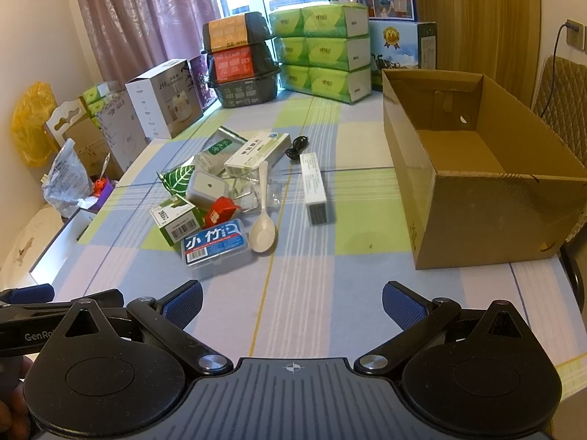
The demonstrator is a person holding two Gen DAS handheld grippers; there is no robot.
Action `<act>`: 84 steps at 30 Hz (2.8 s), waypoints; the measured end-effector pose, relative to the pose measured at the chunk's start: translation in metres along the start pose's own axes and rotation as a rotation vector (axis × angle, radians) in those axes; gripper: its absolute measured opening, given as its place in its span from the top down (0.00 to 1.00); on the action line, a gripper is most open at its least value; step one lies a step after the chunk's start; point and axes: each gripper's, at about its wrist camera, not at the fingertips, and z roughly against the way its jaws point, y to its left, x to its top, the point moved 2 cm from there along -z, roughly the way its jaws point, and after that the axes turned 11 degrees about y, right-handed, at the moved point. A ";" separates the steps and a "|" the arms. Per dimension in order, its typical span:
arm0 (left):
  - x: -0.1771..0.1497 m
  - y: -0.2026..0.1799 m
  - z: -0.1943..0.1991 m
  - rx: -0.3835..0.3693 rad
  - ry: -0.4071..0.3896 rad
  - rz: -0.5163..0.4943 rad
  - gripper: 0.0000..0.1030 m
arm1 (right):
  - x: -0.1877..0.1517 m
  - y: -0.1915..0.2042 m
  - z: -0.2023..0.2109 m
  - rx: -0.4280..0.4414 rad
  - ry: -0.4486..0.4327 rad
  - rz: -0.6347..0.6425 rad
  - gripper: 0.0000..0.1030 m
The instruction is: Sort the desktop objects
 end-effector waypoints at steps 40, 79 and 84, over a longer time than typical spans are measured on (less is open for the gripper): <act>0.038 -0.023 -0.029 -0.075 -0.004 0.057 0.01 | 0.057 -0.020 -0.033 0.064 -0.045 0.060 0.22; 0.038 -0.058 -0.137 -0.074 -0.048 0.025 0.10 | 0.108 -0.041 -0.182 -0.004 0.071 0.146 0.68; 0.031 -0.061 -0.129 -0.086 -0.038 -0.011 0.10 | 0.093 -0.041 -0.172 -0.043 0.083 0.165 0.78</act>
